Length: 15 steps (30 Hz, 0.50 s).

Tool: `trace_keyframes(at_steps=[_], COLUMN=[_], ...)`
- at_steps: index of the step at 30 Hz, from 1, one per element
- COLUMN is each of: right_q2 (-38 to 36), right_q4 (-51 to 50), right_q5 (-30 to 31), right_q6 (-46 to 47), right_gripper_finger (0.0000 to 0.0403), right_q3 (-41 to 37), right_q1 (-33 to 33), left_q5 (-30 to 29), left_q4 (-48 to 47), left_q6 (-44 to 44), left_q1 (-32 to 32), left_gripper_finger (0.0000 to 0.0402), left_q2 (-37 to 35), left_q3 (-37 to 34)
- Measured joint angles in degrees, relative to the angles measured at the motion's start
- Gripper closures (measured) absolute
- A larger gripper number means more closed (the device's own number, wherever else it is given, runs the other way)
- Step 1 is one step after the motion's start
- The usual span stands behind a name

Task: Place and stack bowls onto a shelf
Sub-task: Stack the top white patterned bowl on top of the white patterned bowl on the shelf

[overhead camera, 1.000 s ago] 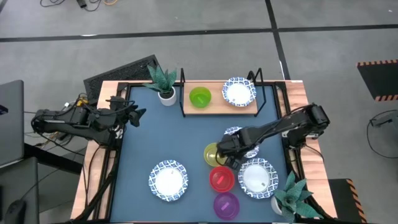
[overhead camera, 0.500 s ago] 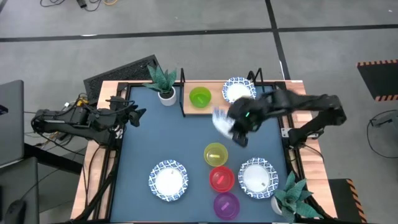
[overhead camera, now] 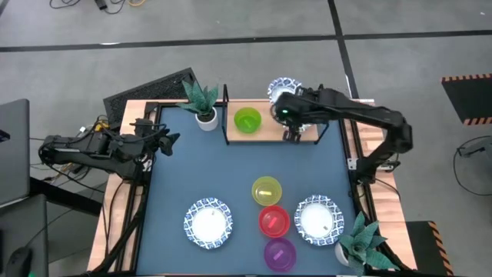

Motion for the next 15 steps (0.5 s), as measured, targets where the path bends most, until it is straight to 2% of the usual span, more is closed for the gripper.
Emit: trace_keyframes(at_steps=[7, 15], right_q2=[6.82, 1.96], right_q4=[1.75, 14.20], right_q5=[-0.51, -1.94], right_q6=[-3.60, -5.49], right_gripper_finger=[0.0380, 0.0381], right_q3=[-5.03, -16.83], right_q1=[-4.93, -9.53], left_q5=[-0.99, -1.53], left_q4=[-1.08, -1.08], left_q6=[-0.88, -0.91], left_q1=[0.00, 0.00], left_gripper_finger=[0.0127, 0.0127], left_q2=[0.00, 0.00], left_q3=[0.00, 0.00])
